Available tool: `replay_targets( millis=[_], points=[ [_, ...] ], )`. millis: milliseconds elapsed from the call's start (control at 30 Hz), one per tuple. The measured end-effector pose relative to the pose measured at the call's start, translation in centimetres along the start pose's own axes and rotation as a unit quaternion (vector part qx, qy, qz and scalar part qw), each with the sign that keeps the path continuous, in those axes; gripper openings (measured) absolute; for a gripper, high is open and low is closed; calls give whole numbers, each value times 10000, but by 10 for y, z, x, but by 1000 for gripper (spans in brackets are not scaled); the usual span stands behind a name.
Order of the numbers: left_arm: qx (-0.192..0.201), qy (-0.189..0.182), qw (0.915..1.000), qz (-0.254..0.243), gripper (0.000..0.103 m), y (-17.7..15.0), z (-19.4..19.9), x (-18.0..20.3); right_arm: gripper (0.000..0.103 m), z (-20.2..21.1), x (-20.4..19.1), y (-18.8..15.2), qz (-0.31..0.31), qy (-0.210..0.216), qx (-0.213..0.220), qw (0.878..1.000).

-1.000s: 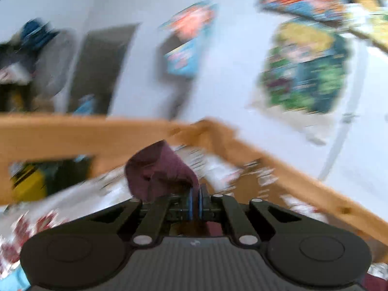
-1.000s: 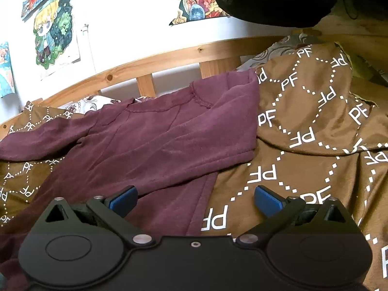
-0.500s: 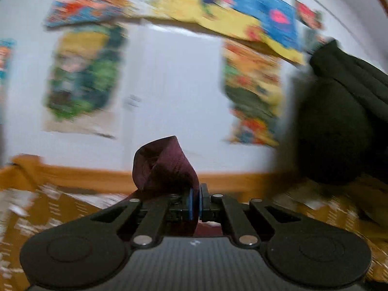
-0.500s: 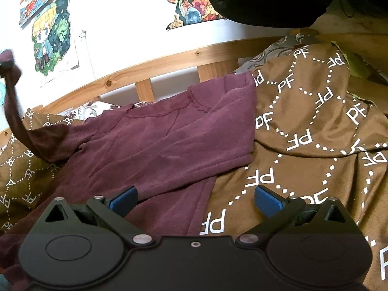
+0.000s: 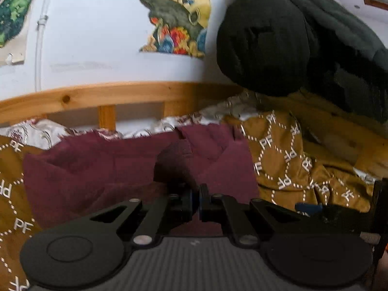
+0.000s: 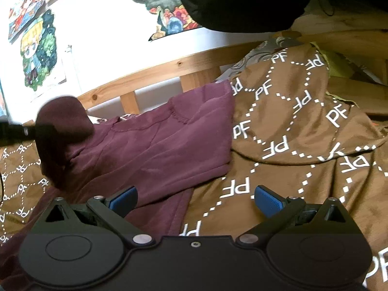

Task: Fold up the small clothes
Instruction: 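Fold the held sleeve across the shirt body with the left gripper, release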

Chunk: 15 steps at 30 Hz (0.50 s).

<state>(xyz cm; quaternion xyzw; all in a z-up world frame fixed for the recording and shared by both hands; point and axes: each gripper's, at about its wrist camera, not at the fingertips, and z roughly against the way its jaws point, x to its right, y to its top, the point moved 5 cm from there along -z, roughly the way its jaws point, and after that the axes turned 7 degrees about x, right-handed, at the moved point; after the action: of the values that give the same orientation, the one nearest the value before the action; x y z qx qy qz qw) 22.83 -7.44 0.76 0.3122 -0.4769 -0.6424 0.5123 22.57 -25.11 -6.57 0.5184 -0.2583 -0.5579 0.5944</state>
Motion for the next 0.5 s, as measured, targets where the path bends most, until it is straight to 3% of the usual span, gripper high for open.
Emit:
replay_targets(
  millis=[433,500],
  points=[
    [-346,-423,9985,-70,4,-24,-9,34,102,1,17,4,-173,-168,76,9997],
    [-476,-467,9978,-63,10,-28,-9,37,102,1,19,5,-184,-198,86,9996]
  ],
)
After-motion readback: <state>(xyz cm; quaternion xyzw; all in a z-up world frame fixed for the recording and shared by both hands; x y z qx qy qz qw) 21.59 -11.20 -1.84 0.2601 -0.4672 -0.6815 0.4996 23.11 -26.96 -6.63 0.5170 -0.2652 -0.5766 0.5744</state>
